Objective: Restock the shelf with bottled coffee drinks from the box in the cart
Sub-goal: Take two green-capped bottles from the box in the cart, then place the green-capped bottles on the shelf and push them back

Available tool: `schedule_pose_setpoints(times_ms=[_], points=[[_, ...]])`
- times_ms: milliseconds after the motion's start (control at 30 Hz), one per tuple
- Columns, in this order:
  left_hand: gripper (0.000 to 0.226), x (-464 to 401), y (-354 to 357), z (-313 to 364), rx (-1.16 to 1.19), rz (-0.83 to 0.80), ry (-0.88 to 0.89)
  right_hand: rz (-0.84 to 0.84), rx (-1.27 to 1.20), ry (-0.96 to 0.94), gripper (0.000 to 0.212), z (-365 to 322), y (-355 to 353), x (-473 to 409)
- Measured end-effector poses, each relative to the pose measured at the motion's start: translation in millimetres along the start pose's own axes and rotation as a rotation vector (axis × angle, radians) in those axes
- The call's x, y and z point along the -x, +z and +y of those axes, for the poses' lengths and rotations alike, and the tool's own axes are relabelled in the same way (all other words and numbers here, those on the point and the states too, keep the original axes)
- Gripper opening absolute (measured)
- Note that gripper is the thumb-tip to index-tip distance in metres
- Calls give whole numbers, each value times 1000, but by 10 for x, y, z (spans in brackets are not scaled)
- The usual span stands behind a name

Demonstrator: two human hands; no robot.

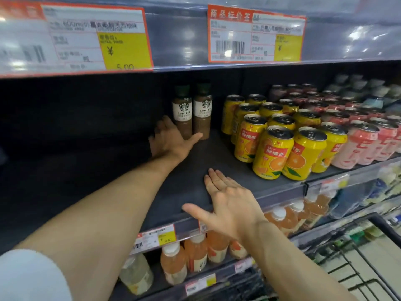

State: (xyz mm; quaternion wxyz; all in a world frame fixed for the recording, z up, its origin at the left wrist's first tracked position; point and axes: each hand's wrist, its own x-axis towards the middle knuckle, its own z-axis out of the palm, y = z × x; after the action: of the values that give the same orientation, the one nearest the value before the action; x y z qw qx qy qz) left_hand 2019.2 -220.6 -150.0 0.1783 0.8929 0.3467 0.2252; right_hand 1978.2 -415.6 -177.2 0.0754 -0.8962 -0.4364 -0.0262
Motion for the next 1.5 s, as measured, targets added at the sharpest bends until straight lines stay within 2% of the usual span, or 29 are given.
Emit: schedule_pose_setpoints(times_ms=[167, 267, 400, 467, 533, 633, 733, 800, 967, 1000, 1067, 1133, 1267, 1400, 1500], points=[[94, 572, -260, -139, -248, -68, 127, -79, -7, 20, 106, -26, -61, 16], [81, 1048, -405, -200, -340, 23, 270, -115, 8, 3, 101, -24, -75, 12], [67, 1616, -471, -283, -374, 207, 508, 160, 54, -187, 90, 4, 102, 246], [62, 1925, -376, -335, -376, 210, 599, 248, 26, -250, 83, 2, 285, 505], [59, 2271, -206, -403, -329, 162, 616, 263, -38, -258, 78, 24, 540, 786], [57, 2810, 141, -540, -285, 64, 631, 177, -125, -231, 73, 87, 980, 1211], [56, 3281, 491, -728, -300, -75, 597, 43, -168, -179, 71, 150, 1473, 1631], [57, 3551, 707, -851, -318, -171, 550, -90, -171, -134, 78, 190, 1789, 1883], [65, 4023, 1256, -1157, -438, -422, 416, -438, -169, 26, 114, 272, 2452, 2300], [67, 4113, 1347, -1207, -451, -469, 383, -503, -167, 62, 112, 284, 2554, 2379], [67, 4286, 1530, -1299, -444, -584, 329, -678, -149, 154, 88, 316, 2735, 2517], [65, 4419, 1712, -1365, -446, -698, 281, -810, -169, 248, 75, 358, 2966, 2611], [64, 4611, 2114, -1438, -446, -877, 254, -818, -238, 425, 66, 453, 3414, 2744], [63, 4677, 2562, -1432, -418, -974, 228, -855, -170, 478, 53, 632, 3661, 2694], [62, 4638, 2888, -1394, -261, -1001, 67, -784, -188, 539, 48, 733, 3856, 2554]])
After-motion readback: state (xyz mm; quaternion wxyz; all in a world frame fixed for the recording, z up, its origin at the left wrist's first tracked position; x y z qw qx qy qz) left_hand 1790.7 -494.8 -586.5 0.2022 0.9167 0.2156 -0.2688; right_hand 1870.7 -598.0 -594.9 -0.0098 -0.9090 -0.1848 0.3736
